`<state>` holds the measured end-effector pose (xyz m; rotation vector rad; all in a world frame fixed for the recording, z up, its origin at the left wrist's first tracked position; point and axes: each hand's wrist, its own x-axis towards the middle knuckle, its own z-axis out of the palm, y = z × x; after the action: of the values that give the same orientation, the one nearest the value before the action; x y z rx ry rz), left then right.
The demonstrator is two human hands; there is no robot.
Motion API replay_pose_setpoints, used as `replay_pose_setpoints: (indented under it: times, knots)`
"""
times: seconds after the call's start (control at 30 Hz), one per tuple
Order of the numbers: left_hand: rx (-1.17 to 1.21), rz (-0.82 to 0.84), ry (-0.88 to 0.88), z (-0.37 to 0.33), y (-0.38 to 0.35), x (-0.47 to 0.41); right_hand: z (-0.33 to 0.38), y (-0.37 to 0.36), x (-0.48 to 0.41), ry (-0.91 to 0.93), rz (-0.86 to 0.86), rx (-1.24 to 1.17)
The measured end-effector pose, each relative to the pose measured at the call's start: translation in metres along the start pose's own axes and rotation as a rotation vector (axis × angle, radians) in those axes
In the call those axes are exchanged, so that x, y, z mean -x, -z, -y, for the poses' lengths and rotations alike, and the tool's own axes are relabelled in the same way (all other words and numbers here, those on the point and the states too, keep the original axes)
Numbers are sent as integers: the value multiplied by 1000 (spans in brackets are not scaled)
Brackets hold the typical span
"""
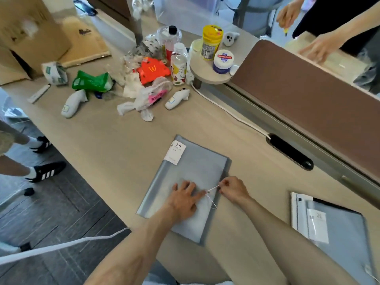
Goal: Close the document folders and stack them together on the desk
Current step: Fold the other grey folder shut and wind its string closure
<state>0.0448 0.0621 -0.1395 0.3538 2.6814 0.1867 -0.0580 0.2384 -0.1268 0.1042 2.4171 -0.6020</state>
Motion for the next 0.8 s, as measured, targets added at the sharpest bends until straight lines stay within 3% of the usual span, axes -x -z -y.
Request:
replay_pose_setpoints:
  times: [0.2,0.37,0.47,0.6,0.8]
  knots:
    - [-23,29,-36,5,1,-2,-33,-23,45,201,-113,168]
    - [-10,29,-38,8,-2,-3,-27,-45,62,417,-209,441]
    - [36,-59,-71,12,-10,-3,-10,-52,67,464,-140,667]
    - [92,-153,-200,30,-15,0,9,-55,66,502,-167,777]
    - [124,-229,-313,47,-19,8,37,-39,44,588,-52,856]
